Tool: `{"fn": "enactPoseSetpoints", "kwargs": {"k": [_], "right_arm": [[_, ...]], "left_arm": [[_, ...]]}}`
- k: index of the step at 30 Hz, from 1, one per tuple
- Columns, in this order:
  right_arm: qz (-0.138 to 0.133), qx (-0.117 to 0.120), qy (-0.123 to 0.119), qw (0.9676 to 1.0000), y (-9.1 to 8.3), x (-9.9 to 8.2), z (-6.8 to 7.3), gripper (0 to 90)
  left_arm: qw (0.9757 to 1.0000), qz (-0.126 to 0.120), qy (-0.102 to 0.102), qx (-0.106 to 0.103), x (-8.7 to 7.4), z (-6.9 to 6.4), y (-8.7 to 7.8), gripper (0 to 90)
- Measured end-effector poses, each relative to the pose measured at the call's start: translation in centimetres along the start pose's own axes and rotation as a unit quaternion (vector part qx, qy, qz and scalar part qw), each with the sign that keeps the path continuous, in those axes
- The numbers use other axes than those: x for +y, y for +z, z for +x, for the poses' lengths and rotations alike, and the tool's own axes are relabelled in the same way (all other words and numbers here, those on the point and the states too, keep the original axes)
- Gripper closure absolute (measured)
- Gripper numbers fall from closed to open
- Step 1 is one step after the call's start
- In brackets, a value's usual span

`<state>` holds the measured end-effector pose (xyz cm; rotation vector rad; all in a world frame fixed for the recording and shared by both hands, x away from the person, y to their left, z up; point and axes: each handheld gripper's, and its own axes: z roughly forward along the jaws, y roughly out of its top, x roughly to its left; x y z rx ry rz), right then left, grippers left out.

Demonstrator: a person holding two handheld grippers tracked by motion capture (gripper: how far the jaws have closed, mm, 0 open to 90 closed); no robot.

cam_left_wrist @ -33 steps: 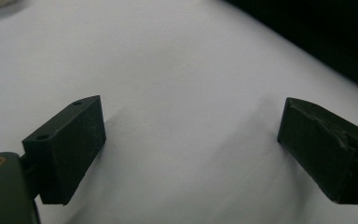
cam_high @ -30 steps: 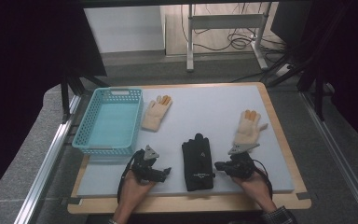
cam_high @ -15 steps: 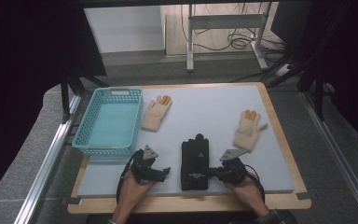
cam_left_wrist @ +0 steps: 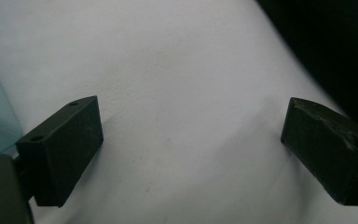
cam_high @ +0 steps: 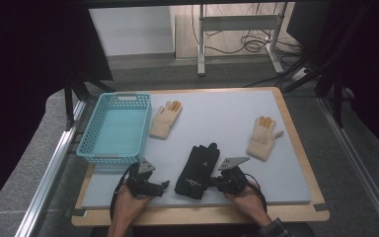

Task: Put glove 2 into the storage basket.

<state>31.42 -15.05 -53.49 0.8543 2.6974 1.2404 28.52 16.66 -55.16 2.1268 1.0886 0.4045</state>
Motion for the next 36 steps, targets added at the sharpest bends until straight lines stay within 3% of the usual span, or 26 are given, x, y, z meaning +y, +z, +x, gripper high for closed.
{"fn": "enactPoseSetpoints", "kwargs": {"k": [10,17,23,25,26,29,30,31,36], "right_arm": [[-0.005,-0.01,-0.01,0.9999,1.8,1.3,0.5,83.6],[-0.005,-0.015,-0.016,0.9998,1.0,1.1,0.5,74.6],[-0.03,-0.061,-0.003,0.9977,-2.1,0.6,-1.6,62.4],[-0.039,-0.085,0.005,0.9956,-3.8,0.0,-3.0,52.7],[-0.039,-0.085,0.005,0.9956,-3.8,0.0,-3.0,52.7],[-0.046,-0.12,0.005,0.9917,-5.2,-0.8,-4.2,41.7],[-0.045,-0.141,0.014,0.9889,-6.0,-1.3,-5.0,35.6],[-0.045,-0.141,0.014,0.9889,-6.0,-1.3,-5.0,35.6],[-0.03,-0.187,0.036,0.9813,-7.3,-2.7,-6.9,24.9]], "left_arm": [[1.0,-0.004,-0.003,-0.003,-0.1,0.1,0.0,5.9],[0.9999,-0.009,-0.007,-0.001,-0.2,0.0,0.0,5.7],[0.9999,-0.011,-0.008,0.0,-0.3,0.0,0.1,5.5],[0.9999,-0.011,-0.009,0.001,-0.3,0.0,0.1,5.5],[0.9999,-0.011,-0.009,0.001,-0.3,0.0,0.1,5.5],[0.9999,-0.012,-0.009,0.001,-0.3,-0.1,0.1,5.5],[0.9999,-0.012,-0.009,0.001,-0.3,-0.1,0.1,5.5],[0.9999,-0.012,-0.009,0.001,-0.3,-0.1,0.1,5.5],[0.9999,-0.012,-0.009,0.001,-0.3,-0.1,0.1,5.5]]}}
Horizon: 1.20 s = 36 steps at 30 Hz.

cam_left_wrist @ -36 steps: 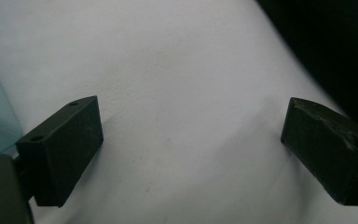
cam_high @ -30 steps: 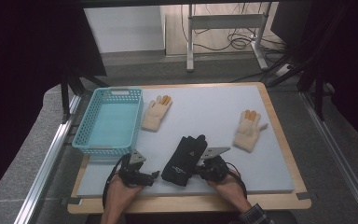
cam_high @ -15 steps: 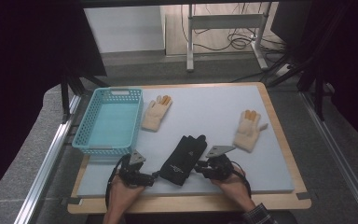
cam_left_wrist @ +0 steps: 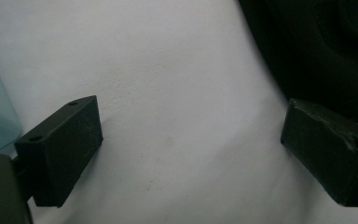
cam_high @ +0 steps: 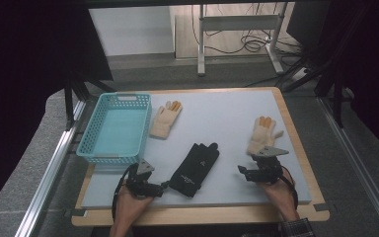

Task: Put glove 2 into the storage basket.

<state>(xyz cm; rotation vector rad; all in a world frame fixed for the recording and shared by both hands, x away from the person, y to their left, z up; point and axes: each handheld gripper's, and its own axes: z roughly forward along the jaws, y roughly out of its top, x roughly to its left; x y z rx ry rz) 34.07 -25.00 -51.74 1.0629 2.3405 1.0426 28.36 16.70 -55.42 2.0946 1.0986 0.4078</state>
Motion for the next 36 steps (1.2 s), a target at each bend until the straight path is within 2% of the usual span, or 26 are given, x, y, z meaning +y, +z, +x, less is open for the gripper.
{"fn": "enactPoseSetpoints", "kwargs": {"k": [6,16,19,20,21,23,27,28,33,34,35,36], "right_arm": [[0.018,-0.019,0.001,0.9996,0.5,-1.3,-0.5,21.2],[0.012,-0.02,0.003,0.9997,0.6,-1.4,-0.5,20.6],[0.012,-0.02,0.004,0.9997,0.6,-1.4,-0.5,20.6],[0.012,-0.019,0.004,0.9997,0.6,-1.4,-0.5,20.6],[0.012,-0.019,0.004,0.9997,0.6,-1.4,-0.5,20.6],[0.012,-0.019,0.004,0.9997,0.6,-1.4,-0.5,20.6],[0.012,-0.019,0.004,0.9997,0.6,-1.4,-0.5,20.6],[0.012,-0.019,0.004,0.9997,0.6,-1.4,-0.5,20.6],[0.012,-0.019,0.004,0.9997,0.6,-1.4,-0.5,20.6],[0.013,-0.019,0.004,0.9997,0.6,-1.4,-0.5,20.6],[0.013,-0.019,0.004,0.9997,0.6,-1.4,-0.5,20.6],[0.013,-0.019,0.005,0.9997,0.6,-1.4,-0.5,20.6]], "left_arm": [[1.0,0.0,0.0,0.0,0.0,0.0,0.0,5.6],[1.0,0.0,0.003,-0.002,0.0,0.1,-0.2,7.0],[1.0,-0.001,0.002,-0.001,0.0,0.4,-0.5,11.3],[0.9999,-0.008,-0.009,-0.011,0.0,0.6,-0.8,11.5],[0.9999,-0.008,-0.009,-0.011,0.0,0.6,-0.8,11.8],[0.9994,-0.016,-0.019,-0.026,0.0,0.6,-1.2,11.9],[0.9991,-0.018,-0.021,-0.033,0.2,0.2,-1.6,11.8],[0.9987,-0.023,-0.021,-0.041,0.5,-0.1,-1.8,11.8],[0.9977,-0.03,-0.027,-0.054,1.6,-0.5,-2.1,10.3],[0.9971,-0.03,-0.037,-0.058,2.2,-0.7,-2.0,9.6],[0.9971,-0.03,-0.037,-0.058,2.2,-0.7,-2.0,8.2],[0.9964,-0.028,-0.05,-0.062,2.9,-1.1,-1.7,6.7]]}}
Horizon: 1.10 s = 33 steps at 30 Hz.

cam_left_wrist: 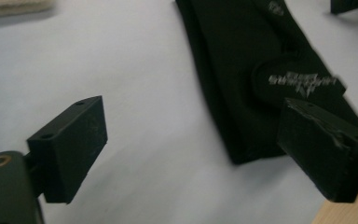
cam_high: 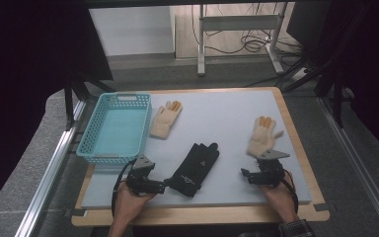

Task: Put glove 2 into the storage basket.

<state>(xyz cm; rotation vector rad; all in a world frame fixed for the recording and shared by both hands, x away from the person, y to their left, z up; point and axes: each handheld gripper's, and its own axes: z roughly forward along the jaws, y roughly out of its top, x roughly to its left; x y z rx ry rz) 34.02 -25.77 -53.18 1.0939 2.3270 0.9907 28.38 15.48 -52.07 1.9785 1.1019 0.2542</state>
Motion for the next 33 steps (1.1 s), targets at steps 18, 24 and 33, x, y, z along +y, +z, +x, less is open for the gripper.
{"fn": "enactPoseSetpoints", "kwargs": {"k": [18,24,33], "right_arm": [[0.0,0.001,0.0,1.0,0.0,0.0,0.0,20.3],[0.0,0.002,0.0,1.0,0.0,0.0,0.0,20.1],[0.0,0.002,-0.001,1.0,0.0,0.0,0.0,19.9]], "left_arm": [[0.9968,0.064,0.048,-0.002,5.3,-5.1,5.8,0.0],[0.9911,0.082,0.092,0.05,5.8,-7.1,7.8,0.0],[0.9899,0.124,0.053,0.043,5.1,-5.1,9.3,0.0]]}}
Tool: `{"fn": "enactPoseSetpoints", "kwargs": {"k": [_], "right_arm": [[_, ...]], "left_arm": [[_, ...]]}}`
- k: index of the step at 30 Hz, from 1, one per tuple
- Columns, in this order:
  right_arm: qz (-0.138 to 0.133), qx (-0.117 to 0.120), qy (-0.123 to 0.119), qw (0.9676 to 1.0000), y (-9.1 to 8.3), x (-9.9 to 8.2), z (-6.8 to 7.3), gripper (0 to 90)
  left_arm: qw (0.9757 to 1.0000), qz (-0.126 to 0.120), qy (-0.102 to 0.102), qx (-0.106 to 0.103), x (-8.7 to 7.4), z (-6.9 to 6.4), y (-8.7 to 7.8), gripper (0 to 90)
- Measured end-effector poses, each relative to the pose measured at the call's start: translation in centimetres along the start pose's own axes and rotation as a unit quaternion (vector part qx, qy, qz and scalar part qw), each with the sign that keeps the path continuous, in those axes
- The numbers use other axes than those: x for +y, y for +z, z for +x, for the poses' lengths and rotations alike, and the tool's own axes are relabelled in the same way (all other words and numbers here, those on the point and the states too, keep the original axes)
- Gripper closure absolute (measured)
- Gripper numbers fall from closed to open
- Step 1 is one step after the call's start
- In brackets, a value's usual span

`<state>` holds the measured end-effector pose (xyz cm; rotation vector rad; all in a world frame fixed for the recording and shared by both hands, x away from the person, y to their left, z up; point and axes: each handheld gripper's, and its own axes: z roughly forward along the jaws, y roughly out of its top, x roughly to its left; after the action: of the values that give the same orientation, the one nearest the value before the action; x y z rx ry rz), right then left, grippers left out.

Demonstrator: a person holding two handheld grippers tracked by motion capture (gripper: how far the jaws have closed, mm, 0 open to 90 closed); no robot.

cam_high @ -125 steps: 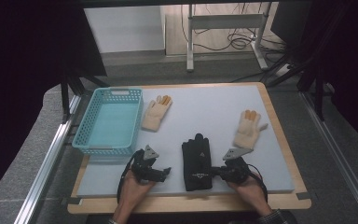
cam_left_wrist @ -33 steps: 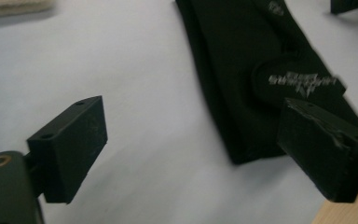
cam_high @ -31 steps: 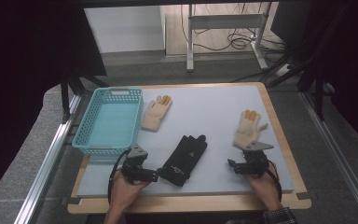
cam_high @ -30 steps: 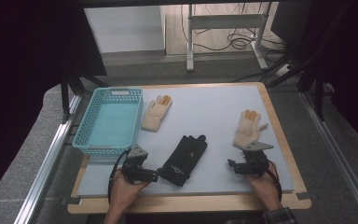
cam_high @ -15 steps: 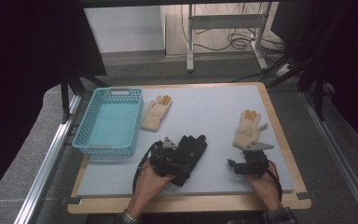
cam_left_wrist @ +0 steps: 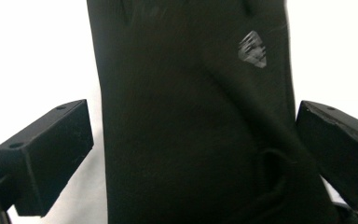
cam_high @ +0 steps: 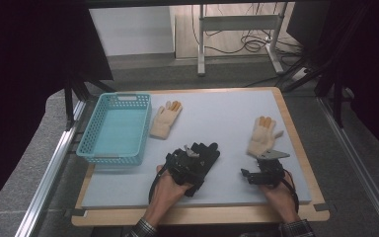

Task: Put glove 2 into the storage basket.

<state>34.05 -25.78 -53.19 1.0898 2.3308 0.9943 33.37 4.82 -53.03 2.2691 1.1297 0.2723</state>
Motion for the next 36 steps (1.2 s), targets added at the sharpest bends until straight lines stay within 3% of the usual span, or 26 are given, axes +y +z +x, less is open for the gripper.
{"fn": "enactPoseSetpoints", "kwargs": {"k": [2,3,9,13,14,15,17,20,26,36], "right_arm": [[0.0,0.0,0.0,1.0,0.0,0.0,0.0,19.9],[0.0,0.0,0.0,1.0,0.0,0.0,0.0,19.9],[0.0,0.0,-0.001,1.0,0.0,0.0,0.0,19.9],[0.001,0.0,0.0,1.0,0.0,0.0,0.0,19.9],[0.001,0.0,0.0,1.0,0.0,0.0,0.0,19.9],[0.0,0.0,0.0,1.0,0.0,0.0,0.0,19.9],[0.0,0.0,0.0,1.0,0.0,0.0,0.0,19.9],[0.0,0.0,0.0,1.0,0.0,0.0,0.0,19.9],[0.001,-0.001,0.0,1.0,0.0,0.0,0.0,19.9],[0.0,-0.001,0.001,1.0,0.0,0.0,0.0,19.9]], "left_arm": [[1.0,0.005,0.004,-0.003,-0.1,-0.4,0.1,0.0],[0.9997,0.014,0.021,0.007,-0.1,-1.0,0.2,0.0],[0.9996,0.015,0.022,0.011,0.0,-1.2,0.1,1.6],[0.9997,0.009,0.017,0.015,0.0,-0.5,-0.6,24.7],[0.9998,0.006,0.016,0.013,-0.1,-0.2,-0.7,24.7],[0.9998,0.004,0.017,0.011,-0.2,0.4,-1.0,35.3],[0.9998,0.0,0.016,0.013,-0.2,0.7,-1.2,46.2],[0.9998,0.0,0.016,0.01,-0.2,1.1,-1.3,55.1],[0.9999,-0.002,0.011,-0.007,0.2,1.7,-1.8,59.3],[0.9995,-0.025,0.011,0.012,2.1,3.3,-4.8,59.3]]}}
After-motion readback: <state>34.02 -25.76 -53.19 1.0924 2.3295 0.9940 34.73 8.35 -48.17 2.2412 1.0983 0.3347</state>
